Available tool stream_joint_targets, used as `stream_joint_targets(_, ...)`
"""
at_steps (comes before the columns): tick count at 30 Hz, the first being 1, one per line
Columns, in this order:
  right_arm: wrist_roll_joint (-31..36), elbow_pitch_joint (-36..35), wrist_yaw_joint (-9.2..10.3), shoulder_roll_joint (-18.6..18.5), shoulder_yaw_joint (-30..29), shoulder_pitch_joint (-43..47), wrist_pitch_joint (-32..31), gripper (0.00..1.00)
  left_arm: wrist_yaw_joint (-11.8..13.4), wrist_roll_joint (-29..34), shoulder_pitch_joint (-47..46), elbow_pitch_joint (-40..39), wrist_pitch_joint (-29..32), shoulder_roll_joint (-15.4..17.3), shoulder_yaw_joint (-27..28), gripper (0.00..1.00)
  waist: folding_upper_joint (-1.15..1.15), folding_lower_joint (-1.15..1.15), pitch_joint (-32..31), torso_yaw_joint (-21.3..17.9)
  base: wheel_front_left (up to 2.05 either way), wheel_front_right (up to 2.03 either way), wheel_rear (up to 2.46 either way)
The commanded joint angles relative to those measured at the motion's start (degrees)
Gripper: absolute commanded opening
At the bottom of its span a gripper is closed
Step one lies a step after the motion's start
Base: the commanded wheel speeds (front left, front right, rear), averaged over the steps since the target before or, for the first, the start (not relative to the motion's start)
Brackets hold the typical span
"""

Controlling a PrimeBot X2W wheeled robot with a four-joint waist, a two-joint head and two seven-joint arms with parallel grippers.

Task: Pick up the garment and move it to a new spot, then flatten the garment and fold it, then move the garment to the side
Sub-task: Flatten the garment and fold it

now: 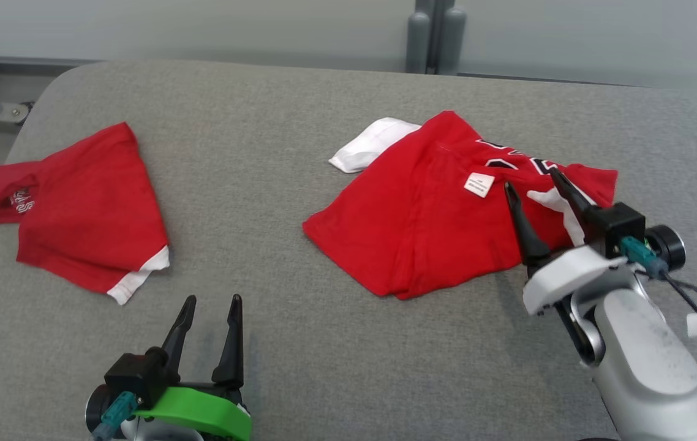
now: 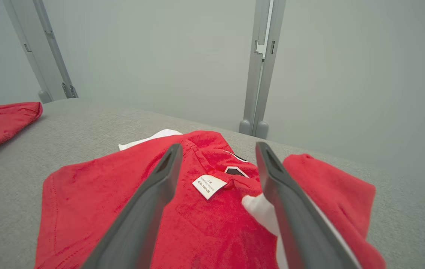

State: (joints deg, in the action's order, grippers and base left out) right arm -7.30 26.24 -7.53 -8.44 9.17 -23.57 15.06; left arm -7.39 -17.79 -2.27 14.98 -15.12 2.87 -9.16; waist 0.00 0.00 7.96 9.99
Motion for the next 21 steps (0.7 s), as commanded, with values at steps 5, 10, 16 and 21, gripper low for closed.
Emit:
stream_joint_targets(5,0.3,9.1,0.08,-2.5,2.8,-9.6,-2.2,1.0,-0.2,-1.9,-2.6,-0.8,0.0,0.1,-1.6,1.0,0.0,0.0,6.3,8.6,0.0,0.0,0.0)
stream_joint_targets(10,0.7,17.3,0.08,-4.5,5.3,-16.6,-5.6,1.0,-0.2,-3.7,-3.8,-1.4,0.0,0.0,-3.2,1.0,0.0,0.0,9.3,12.8,0.0,0.0,0.0)
stream_joint_targets(16,1.2,24.7,0.08,-5.9,7.0,-20.7,-7.2,1.0,-0.2,-4.7,-4.3,-2.0,0.0,0.0,-4.2,1.0,0.0,0.0,11.1,15.0,0.0,0.0,0.0)
stream_joint_targets(21,0.1,28.0,0.06,-5.3,8.7,-21.1,-5.1,0.0,-0.2,-4.9,-4.7,-2.6,0.0,0.0,-4.1,1.0,0.0,0.0,11.2,14.5,0.0,0.0,0.0)
